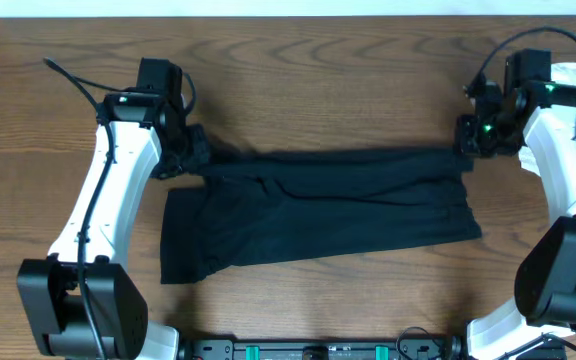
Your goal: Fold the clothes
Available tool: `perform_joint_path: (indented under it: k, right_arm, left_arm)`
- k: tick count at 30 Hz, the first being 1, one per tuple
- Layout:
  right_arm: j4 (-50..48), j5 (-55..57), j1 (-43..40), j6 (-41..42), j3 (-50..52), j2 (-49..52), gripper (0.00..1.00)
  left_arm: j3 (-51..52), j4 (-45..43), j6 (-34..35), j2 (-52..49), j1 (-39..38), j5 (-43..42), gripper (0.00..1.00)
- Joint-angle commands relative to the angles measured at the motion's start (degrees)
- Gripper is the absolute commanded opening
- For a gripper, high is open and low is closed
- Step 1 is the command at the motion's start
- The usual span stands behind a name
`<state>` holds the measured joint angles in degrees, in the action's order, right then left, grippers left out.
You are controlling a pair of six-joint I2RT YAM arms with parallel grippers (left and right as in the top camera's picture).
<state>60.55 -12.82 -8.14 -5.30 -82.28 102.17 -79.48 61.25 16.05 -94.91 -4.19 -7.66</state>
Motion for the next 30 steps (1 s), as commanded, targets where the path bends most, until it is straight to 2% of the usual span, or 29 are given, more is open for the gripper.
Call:
perform_joint_path:
  k: [1, 8, 14, 19, 24, 30]
  right_arm:
    - [2.5, 0.6, -0.5, -0.7, 0.6, -0.8, 0.01]
    - [7.1, 2.6, -0.5, 3.4, 2.6, -0.8, 0.01]
    - [9.1, 3.6, -0.5, 4.9, 8.3, -0.8, 0.01]
    - [8.5, 4.1, -0.5, 6.8, 13.6, -0.8, 0.01]
    - [6.2, 7.5, -0.5, 10.0, 16.7, -0.8, 0.01]
    - [1.6, 7.5, -0.4, 10.0, 19.0, -0.8, 0.01]
  left_arm:
    - [-0.3, 3.7, 0.5, 1.1, 0.2, -2.2, 0.06]
    - [1.9, 10.3, 0.7, 1.1, 0.3, -1.1, 0.06]
    - [4.1, 15.4, 4.9, 1.0, 0.3, 8.3, 0.06]
    - [5.3, 18.4, 4.9, 1.0, 0.3, 8.6, 0.06]
    - [9.8, 17.1, 4.8, 1.0, 0.3, 8.6, 0.06]
    - [19.7, 9.2, 4.9, 1.0, 0.3, 8.5, 0.06]
